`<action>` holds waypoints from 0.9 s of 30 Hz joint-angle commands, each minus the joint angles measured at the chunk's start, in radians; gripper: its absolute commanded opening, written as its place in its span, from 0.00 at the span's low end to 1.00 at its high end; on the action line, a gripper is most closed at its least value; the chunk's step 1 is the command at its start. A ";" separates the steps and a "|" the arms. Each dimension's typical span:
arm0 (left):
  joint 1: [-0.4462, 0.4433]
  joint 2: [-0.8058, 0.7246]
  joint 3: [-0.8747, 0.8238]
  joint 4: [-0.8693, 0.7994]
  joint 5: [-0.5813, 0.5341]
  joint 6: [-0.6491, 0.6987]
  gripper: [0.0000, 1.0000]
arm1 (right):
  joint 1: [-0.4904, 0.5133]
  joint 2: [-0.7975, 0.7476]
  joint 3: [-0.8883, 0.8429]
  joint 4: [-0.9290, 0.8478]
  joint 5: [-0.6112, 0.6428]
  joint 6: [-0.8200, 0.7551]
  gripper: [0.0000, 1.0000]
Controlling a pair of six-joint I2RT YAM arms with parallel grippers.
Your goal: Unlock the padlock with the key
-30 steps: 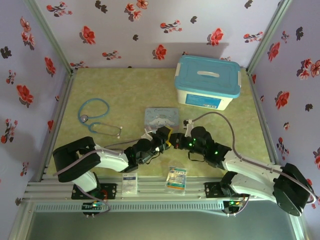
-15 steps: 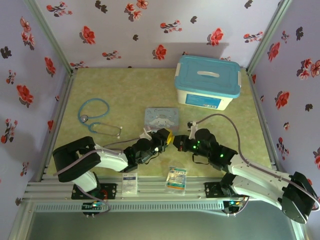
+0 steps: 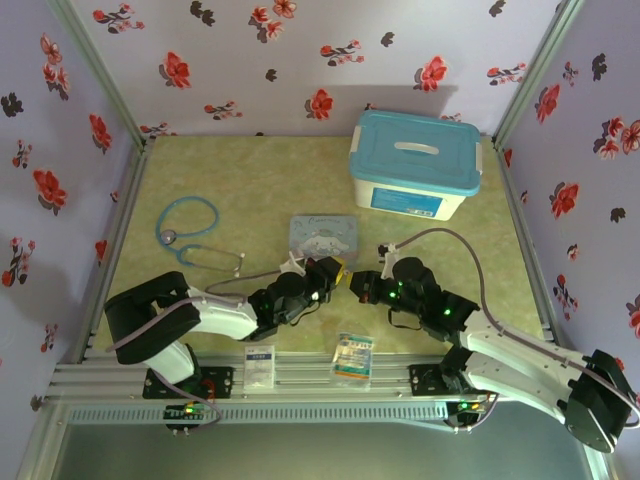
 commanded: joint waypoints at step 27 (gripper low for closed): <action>0.035 -0.328 0.142 -0.158 0.090 0.779 0.00 | -0.204 0.001 -0.117 0.866 -0.374 0.316 0.62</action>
